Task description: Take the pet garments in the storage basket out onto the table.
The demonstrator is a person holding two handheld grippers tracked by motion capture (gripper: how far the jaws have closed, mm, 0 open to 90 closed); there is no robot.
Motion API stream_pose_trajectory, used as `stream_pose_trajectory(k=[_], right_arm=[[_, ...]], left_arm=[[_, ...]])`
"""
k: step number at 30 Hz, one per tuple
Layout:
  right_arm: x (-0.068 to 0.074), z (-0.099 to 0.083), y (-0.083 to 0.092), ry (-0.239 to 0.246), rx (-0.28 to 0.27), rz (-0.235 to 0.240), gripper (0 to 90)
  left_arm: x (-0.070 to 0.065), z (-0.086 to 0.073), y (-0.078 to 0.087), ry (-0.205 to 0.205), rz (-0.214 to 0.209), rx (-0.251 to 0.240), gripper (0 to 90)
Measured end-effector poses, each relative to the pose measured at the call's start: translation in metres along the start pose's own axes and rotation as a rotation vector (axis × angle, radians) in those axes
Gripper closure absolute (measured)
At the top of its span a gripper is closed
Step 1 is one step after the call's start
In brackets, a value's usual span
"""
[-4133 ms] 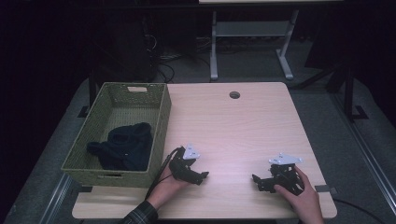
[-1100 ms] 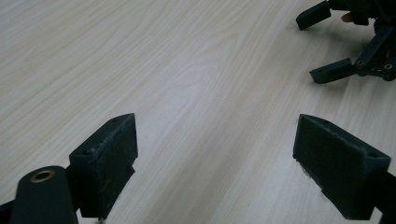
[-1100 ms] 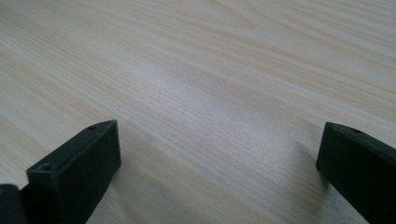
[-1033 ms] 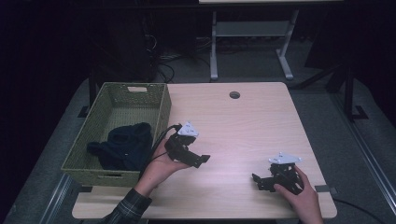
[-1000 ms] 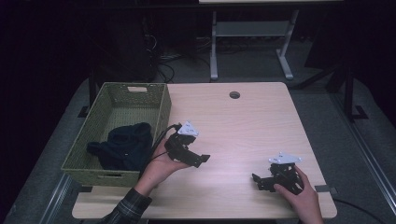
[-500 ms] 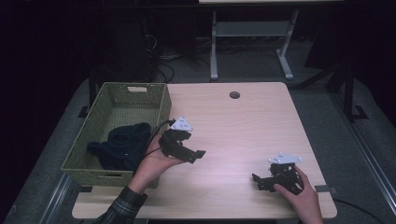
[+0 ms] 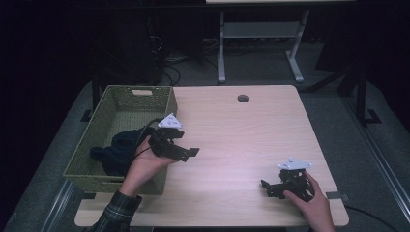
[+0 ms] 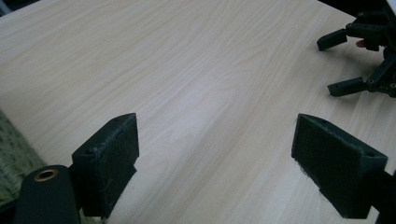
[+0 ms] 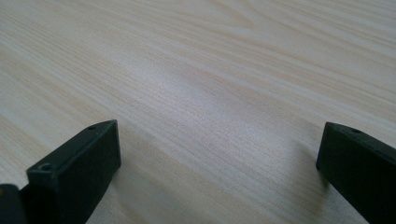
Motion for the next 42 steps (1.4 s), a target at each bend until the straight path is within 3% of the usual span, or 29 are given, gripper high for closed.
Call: stream_pose_trajectory(k=[13,23,32,42], right_arm=[[0.000,0.000,0.000,0.003,0.001,0.001,0.0],[0.000,0.000,0.000,0.003,0.001,0.001,0.0],[0.000,0.000,0.000,0.004,0.001,0.001,0.0],[0.000,0.000,0.000,0.005,0.000,0.001,0.0]], left_arm=[[0.028,-0.002,0.029,0.012,0.071,-0.020,17.1],[0.043,-0.005,0.048,0.028,0.101,-0.030,17.2],[0.057,-0.009,0.064,0.018,0.127,-0.021,17.2],[0.077,-0.019,0.084,0.031,0.183,-0.012,17.1]])
Point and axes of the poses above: each handheld gripper's, and its own axes: y roughly backward along the jaws, z roughly out of its top, x roughly to its left, the point moved 8 cm from there along -y, roughly forward along the jaws, and after that the axes turned 13 degrees about -x, right-handed, at the moved point
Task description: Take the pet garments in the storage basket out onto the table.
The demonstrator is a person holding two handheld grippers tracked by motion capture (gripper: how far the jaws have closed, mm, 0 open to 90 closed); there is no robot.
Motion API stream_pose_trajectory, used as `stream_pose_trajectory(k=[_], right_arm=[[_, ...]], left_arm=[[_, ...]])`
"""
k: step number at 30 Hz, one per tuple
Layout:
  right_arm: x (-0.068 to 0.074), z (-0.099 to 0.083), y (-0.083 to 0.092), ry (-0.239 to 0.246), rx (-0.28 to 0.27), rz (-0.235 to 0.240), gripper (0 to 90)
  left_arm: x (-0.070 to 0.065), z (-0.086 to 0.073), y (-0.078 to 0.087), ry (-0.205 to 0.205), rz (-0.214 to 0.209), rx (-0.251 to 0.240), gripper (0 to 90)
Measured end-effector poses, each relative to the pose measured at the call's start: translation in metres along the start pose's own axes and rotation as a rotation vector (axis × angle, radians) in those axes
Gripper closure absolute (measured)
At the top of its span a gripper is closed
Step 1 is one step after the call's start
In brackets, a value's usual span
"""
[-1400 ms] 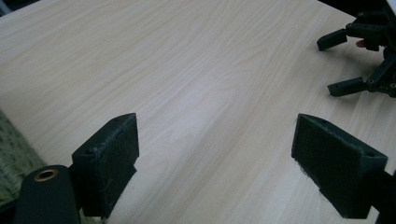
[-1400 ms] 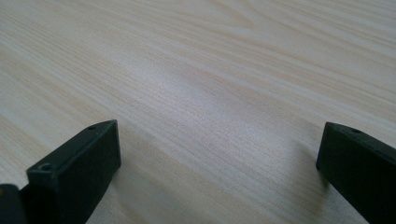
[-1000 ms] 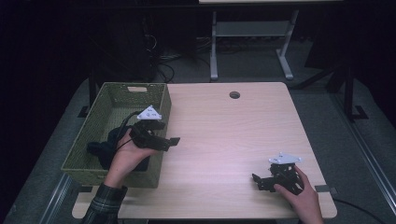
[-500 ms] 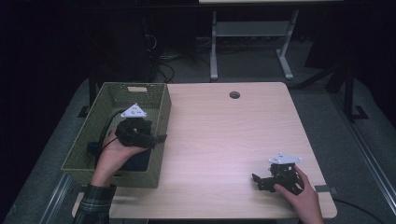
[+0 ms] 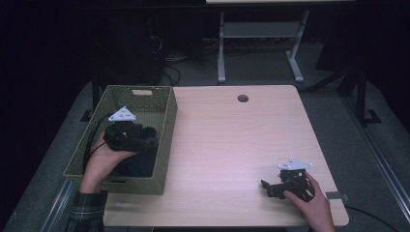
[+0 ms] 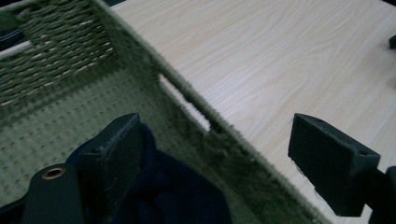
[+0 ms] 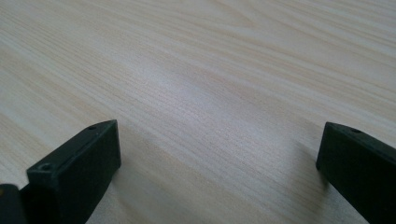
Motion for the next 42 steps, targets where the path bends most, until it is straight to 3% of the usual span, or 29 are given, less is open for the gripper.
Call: stream_pose_trajectory(k=[8,18,26,35,42], right_arm=[[0.000,0.000,0.000,0.000,0.000,0.000,0.0],[0.000,0.000,0.000,0.000,0.000,0.000,0.0],[0.000,0.000,0.000,-0.001,0.000,0.000,0.0],[0.000,0.000,0.000,-0.002,0.000,0.000,0.0],[0.000,0.000,0.000,-0.002,0.000,0.000,0.0]], left_arm=[[0.020,-0.013,0.006,-0.022,0.055,0.038,17.1],[0.038,-0.033,0.003,-0.036,0.085,0.117,17.0],[0.045,-0.051,-0.003,-0.029,0.095,0.186,14.3],[0.046,-0.077,-0.015,-0.023,0.066,0.279,13.6],[0.045,-0.092,-0.022,0.005,0.037,0.328,13.6]])
Point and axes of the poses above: each handheld gripper's, and its own axes: y roughly backward along the jaws, z roughly out of its top, x roughly to its left, the point moved 8 cm from there along -y, roughly forward along the jaws, and after that the axes turned 13 degrees about -x, right-handed, at the moved point
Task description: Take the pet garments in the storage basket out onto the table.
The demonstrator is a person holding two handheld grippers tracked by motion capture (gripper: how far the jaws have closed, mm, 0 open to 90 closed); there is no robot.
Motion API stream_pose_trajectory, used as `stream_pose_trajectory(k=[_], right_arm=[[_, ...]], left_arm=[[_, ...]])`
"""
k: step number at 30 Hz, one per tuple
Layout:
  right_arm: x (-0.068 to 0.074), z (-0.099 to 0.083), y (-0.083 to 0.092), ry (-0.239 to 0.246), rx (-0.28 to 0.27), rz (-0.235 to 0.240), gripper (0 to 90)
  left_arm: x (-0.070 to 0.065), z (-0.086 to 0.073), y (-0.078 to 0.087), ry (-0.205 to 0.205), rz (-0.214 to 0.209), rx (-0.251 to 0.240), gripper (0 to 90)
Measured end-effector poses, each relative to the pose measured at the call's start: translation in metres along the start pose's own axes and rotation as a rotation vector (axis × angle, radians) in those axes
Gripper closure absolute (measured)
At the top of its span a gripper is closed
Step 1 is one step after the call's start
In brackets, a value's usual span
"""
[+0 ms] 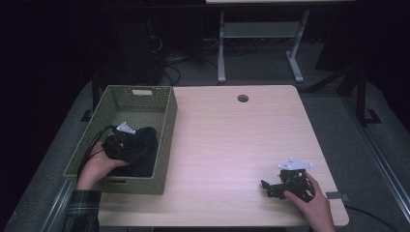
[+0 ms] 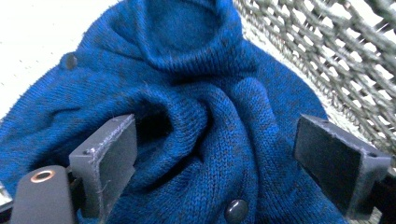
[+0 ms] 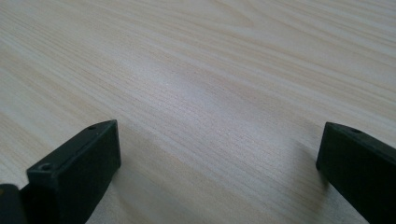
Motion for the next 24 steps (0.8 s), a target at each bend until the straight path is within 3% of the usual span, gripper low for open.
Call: stream_pose_trajectory(k=[7,11,16,17,19,20,22,23,24], right_arm=[[0.000,0.000,0.000,-0.001,0.001,-0.001,0.0],[0.000,0.000,0.000,-0.001,0.001,0.000,0.0],[0.000,0.000,0.000,-0.001,0.001,0.000,0.0],[0.000,0.000,0.000,-0.001,0.001,-0.001,0.0],[0.000,0.000,0.000,-0.001,0.001,-0.001,0.0],[0.000,0.000,0.000,-0.001,0.000,0.000,0.0],[0.000,0.000,0.000,-0.001,0.001,-0.001,0.0],[0.000,0.000,0.000,-0.001,0.001,-0.001,0.0],[0.000,0.000,0.000,-0.001,0.001,-0.001,0.0]], left_arm=[[0.001,-0.009,-0.010,0.008,0.012,0.072,14.0],[0.001,-0.013,-0.014,-0.007,0.019,0.118,14.0],[0.000,-0.019,-0.018,0.008,0.013,0.169,14.7],[0.000,-0.020,-0.019,0.005,0.010,0.182,16.4],[-0.001,-0.021,-0.018,0.010,-0.007,0.191,28.7],[-0.001,-0.020,-0.017,0.014,-0.015,0.191,28.7],[-0.003,-0.019,-0.015,0.019,-0.034,0.178,46.5],[-0.003,-0.019,-0.015,0.019,-0.034,0.178,52.0],[-0.003,-0.018,-0.015,0.020,-0.043,0.177,52.0]])
Point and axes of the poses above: each handheld gripper's, and its own axes: y roughly backward along the jaws, z roughly out of its top, x roughly to its left, the point moved 8 cm from there along -y, roughly forward along the jaws, and after that the axes turned 13 degrees about -x, right-handed, at the moved point
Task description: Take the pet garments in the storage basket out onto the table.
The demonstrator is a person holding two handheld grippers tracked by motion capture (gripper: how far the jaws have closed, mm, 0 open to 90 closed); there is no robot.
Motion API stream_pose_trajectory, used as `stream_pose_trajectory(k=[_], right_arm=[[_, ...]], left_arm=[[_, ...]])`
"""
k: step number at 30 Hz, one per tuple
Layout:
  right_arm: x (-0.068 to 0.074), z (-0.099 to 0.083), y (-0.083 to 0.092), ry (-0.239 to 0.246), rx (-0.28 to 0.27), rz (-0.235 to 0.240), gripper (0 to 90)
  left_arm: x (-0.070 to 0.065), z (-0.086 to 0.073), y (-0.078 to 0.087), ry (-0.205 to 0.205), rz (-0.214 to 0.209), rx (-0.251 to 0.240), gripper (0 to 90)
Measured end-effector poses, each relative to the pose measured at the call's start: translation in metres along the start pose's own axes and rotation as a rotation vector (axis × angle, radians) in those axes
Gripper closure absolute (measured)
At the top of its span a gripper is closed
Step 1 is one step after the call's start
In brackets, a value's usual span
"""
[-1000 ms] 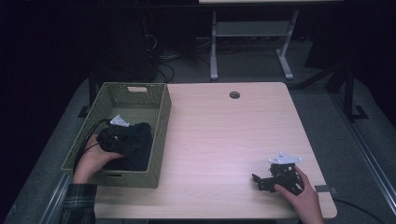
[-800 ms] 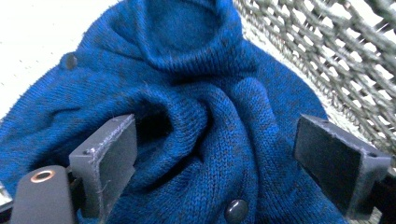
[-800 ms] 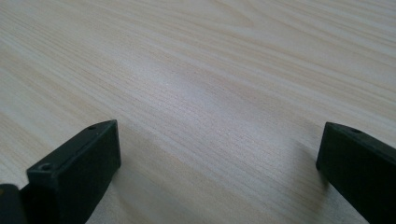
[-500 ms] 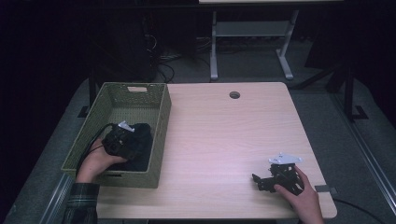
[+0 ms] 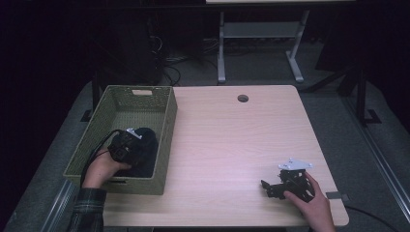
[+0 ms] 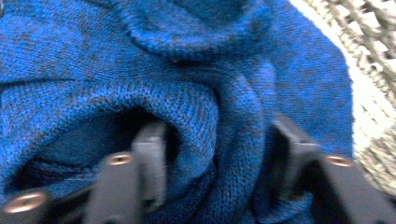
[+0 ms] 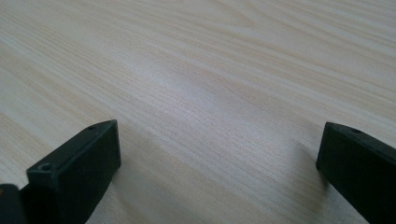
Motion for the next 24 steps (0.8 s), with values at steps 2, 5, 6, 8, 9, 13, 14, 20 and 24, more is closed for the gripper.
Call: stream_pose_trajectory(k=[2,5,6,8,9,13,14,20,24], right_arm=[[0.000,0.000,0.000,0.000,0.000,0.000,0.0],[0.000,0.000,0.000,0.001,0.000,0.000,0.0],[0.000,0.000,0.000,0.001,0.000,0.000,0.0],[0.000,0.000,0.000,0.001,0.000,0.000,0.0],[0.000,0.000,0.000,0.001,0.000,0.000,0.0],[0.000,0.000,0.000,0.001,0.000,0.000,0.0],[0.000,0.000,0.000,0.001,0.000,0.000,0.0],[0.000,0.000,0.000,0.001,0.000,0.001,0.0],[0.000,0.000,0.000,0.001,-0.001,0.001,0.0]], left_arm=[[0.000,0.001,0.001,0.001,-0.013,-0.003,58.4],[0.001,0.003,0.004,0.039,-0.027,0.000,63.9],[0.002,0.004,0.005,0.054,-0.027,-0.010,63.9],[0.004,0.007,0.009,0.061,-0.032,-0.036,65.2],[0.005,0.008,0.011,0.059,-0.034,-0.044,65.6],[0.007,0.017,0.021,0.089,-0.035,-0.128,65.7],[0.007,0.019,0.024,0.095,-0.037,-0.149,65.7],[0.012,0.029,0.042,0.121,-0.030,-0.259,65.7],[0.014,0.036,0.055,0.127,-0.023,-0.321,65.7]])
Point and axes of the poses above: each handheld gripper's, and its own axes: y roughly backward along the jaws, z roughly out of its top, x roughly to its left, the point moved 8 cm from there along -y, roughly forward along the jaws, and after that the axes turned 13 degrees about -x, right-handed, at the moved point
